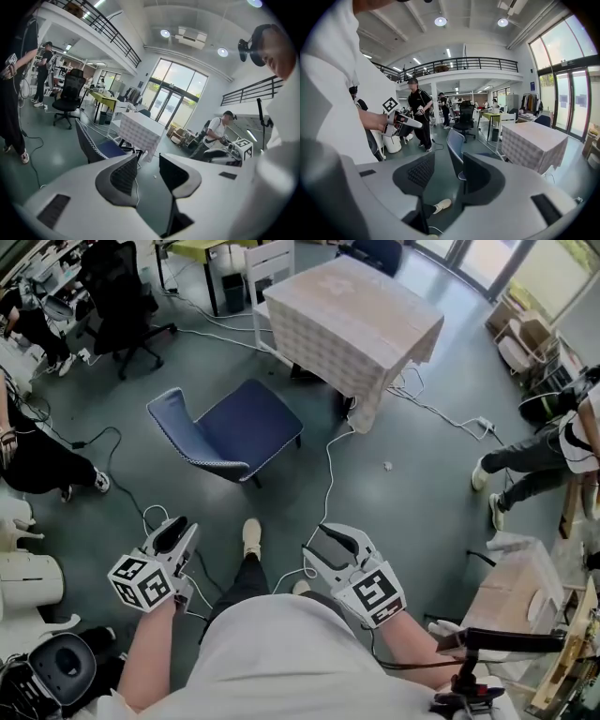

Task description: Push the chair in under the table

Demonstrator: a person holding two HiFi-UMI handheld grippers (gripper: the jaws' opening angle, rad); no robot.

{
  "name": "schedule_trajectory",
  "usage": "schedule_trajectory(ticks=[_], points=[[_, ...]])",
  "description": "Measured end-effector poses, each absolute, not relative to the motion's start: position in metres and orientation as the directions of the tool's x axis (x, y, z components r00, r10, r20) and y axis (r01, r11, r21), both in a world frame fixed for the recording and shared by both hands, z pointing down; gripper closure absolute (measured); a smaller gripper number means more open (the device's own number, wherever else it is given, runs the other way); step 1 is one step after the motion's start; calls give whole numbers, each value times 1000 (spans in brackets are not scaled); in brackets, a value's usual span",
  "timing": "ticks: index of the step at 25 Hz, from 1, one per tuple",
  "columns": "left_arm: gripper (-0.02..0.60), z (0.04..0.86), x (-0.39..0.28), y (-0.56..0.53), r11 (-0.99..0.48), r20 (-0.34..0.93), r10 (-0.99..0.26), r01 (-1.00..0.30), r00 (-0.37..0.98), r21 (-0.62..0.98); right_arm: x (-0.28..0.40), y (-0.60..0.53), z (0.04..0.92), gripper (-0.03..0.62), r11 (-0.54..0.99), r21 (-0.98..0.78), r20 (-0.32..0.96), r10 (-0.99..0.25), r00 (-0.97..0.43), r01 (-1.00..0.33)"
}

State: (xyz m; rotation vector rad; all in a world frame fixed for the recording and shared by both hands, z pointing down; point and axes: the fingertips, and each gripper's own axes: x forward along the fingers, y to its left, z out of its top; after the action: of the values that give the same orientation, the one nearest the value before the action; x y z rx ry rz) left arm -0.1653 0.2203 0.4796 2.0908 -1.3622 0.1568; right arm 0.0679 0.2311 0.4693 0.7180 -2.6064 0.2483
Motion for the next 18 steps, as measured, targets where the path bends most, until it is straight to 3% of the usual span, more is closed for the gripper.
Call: schedule_trajectory(ticks=[6,12,18], points=[[371,517,-247,109,-149,476,-790,-874,386,462,27,156,464,395,801,-28,476,-515,-713,-598],[343,565,-323,18,-1,588,-742,-878,320,478,-27,87,446,395,742,-25,490,-575,-655,-670],[308,648,-368,-37,249,705,-661,-811,258,530,-59,51,454,395,726,-30,531,-570,-626,-687]])
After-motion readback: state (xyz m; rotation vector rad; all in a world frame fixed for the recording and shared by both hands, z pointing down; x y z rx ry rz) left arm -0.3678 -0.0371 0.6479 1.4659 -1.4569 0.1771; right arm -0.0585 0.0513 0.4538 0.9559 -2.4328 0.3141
